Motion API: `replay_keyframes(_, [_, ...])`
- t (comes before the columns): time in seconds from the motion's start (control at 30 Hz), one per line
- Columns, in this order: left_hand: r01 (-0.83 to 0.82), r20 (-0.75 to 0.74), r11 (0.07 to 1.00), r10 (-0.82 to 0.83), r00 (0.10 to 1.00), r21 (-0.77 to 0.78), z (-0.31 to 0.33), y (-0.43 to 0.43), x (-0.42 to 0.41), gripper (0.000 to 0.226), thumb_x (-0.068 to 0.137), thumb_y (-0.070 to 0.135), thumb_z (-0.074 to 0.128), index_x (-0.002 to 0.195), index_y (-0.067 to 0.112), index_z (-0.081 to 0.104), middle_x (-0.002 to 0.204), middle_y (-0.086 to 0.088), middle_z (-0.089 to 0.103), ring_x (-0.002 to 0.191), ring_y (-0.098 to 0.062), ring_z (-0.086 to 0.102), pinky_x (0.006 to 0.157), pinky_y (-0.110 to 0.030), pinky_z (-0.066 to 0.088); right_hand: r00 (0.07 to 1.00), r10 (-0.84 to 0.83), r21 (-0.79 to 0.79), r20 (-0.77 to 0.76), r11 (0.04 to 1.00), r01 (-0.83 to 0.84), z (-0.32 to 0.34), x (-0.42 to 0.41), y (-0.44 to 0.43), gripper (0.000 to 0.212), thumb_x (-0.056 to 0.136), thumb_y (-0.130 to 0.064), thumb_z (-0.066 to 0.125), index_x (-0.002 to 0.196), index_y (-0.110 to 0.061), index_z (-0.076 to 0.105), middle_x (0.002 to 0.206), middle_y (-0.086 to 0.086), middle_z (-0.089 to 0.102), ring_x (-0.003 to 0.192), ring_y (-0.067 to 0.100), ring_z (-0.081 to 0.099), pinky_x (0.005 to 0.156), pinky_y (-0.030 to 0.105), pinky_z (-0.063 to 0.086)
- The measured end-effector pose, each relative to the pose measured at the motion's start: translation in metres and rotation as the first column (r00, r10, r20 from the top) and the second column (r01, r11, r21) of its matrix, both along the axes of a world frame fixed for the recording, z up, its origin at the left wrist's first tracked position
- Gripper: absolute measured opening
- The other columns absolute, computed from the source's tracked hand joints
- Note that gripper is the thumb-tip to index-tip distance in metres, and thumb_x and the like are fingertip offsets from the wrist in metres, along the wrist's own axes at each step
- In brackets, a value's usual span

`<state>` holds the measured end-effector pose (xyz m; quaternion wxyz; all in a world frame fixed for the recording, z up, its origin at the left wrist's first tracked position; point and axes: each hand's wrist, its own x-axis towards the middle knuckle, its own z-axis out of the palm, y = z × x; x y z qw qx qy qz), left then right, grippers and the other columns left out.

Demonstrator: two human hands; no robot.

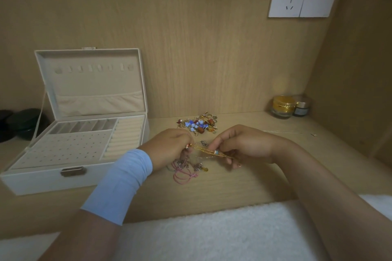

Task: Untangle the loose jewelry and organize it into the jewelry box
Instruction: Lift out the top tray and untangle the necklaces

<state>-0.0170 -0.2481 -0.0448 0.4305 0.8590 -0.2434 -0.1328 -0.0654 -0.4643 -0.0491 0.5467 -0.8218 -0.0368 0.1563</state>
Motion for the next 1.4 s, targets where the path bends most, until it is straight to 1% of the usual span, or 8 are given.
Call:
replay_keyframes(0.37, [0.039, -0.092, 0.993, -0.049, 0.995, -0.107, -0.001, 0.003, 0.001, 0.03, 0.088, 0.026, 0.05, 0.067, 0.021, 0.073, 0.056, 0.003, 0.045, 0.064, -0.017, 0.048, 0.069, -0.029, 0.04, 0.963, -0.138, -0.036, 0.229, 0.988, 0.15, 0.002, 0.002, -0.006, 0.021, 0.094, -0.004, 0.061, 0.09, -0.016, 0.078, 0.069, -0.012, 0.069, 0.067, 0.01, 0.057, 0.069, 0.031, 0.044])
replay_keyframes(0.5, [0.001, -0.068, 0.99, -0.011, 0.998, -0.142, 0.002, 0.004, 0.001, 0.029, 0.095, 0.014, 0.046, 0.079, 0.015, 0.071, 0.061, -0.001, 0.043, 0.059, -0.015, 0.04, 0.059, -0.024, 0.037, 0.935, -0.195, -0.037, 0.295, 0.976, 0.216, 0.003, 0.003, -0.009, 0.025, 0.095, -0.009, 0.059, 0.087, -0.022, 0.08, 0.076, 0.012, 0.057, 0.069, 0.022, 0.046, 0.067, 0.035, 0.039])
replay_keyframes(0.63, [-0.016, -0.1, 0.982, -0.003, 0.995, -0.186, 0.007, 0.005, -0.001, 0.033, 0.096, 0.004, 0.04, 0.079, 0.013, 0.067, 0.06, -0.002, 0.041, 0.048, -0.009, 0.04, 0.048, -0.014, 0.038, 0.933, -0.213, -0.062, 0.289, 0.969, 0.241, 0.003, 0.002, -0.008, 0.023, 0.095, -0.009, 0.06, 0.086, -0.021, 0.078, 0.065, 0.001, 0.056, 0.051, 0.01, 0.043, 0.05, 0.02, 0.04])
replay_keyframes(0.8, [-0.043, -0.062, 0.993, 0.036, 0.997, -0.113, 0.003, 0.004, -0.001, 0.037, 0.094, 0.004, 0.038, 0.08, 0.019, 0.069, 0.052, 0.005, 0.047, 0.048, -0.009, 0.045, 0.059, -0.024, 0.041, 0.924, -0.214, -0.196, 0.317, 0.938, 0.285, 0.003, 0.003, -0.012, 0.034, 0.085, 0.005, 0.057, 0.085, -0.023, 0.077, 0.052, -0.002, 0.043, 0.049, 0.014, 0.039, 0.059, 0.026, 0.043])
replay_keyframes(1.0, [-0.015, 0.051, 1.0, 0.016, 0.999, -0.015, -0.001, 0.003, -0.001, 0.027, 0.096, 0.021, 0.051, 0.08, 0.029, 0.071, 0.076, 0.009, 0.064, 0.067, -0.011, 0.059, 0.067, -0.024, 0.045, 0.883, -0.339, 0.076, 0.324, 0.94, 0.333, 0.011, 0.0, -0.014, 0.02, 0.088, 0.007, 0.061, 0.094, -0.007, 0.074, 0.052, 0.004, 0.048, 0.05, 0.021, 0.053, 0.055, 0.029, 0.049])
replay_keyframes(1.13, [-0.011, 0.049, 0.997, 0.015, 0.999, -0.075, 0.0, 0.003, -0.004, 0.016, 0.094, 0.021, 0.058, 0.088, 0.027, 0.071, 0.088, -0.005, 0.072, 0.072, -0.014, 0.064, 0.074, -0.027, 0.05, 0.894, -0.296, -0.062, 0.337, 0.94, 0.335, 0.009, 0.001, -0.016, 0.024, 0.089, 0.002, 0.06, 0.089, -0.016, 0.076, 0.053, 0.001, 0.039, 0.044, 0.013, 0.034, 0.043, 0.023, 0.035])
replay_keyframes(1.3, [-0.064, 0.023, 0.978, 0.069, 0.997, -0.198, 0.001, 0.001, -0.005, 0.026, 0.095, 0.009, 0.051, 0.09, 0.022, 0.072, 0.09, -0.018, 0.069, 0.07, -0.019, 0.063, 0.072, -0.028, 0.05, 0.962, -0.037, -0.456, 0.272, 0.875, 0.163, 0.015, -0.004, -0.017, 0.028, 0.085, 0.0, 0.061, 0.086, -0.025, 0.073, 0.051, -0.012, 0.055, 0.042, -0.001, 0.046, 0.048, 0.009, 0.034])
replay_keyframes(1.4, [-0.061, -0.039, 0.965, 0.053, 0.998, -0.255, 0.003, 0.0, -0.005, 0.026, 0.096, 0.005, 0.048, 0.092, 0.016, 0.071, 0.066, -0.007, 0.062, 0.063, -0.023, 0.059, 0.065, -0.031, 0.047, 0.971, 0.049, -0.602, 0.233, 0.791, 0.104, 0.016, -0.006, -0.012, 0.02, 0.084, -0.013, 0.068, 0.084, -0.033, 0.073, 0.054, -0.019, 0.059, 0.048, -0.009, 0.052, 0.051, 0.006, 0.035])
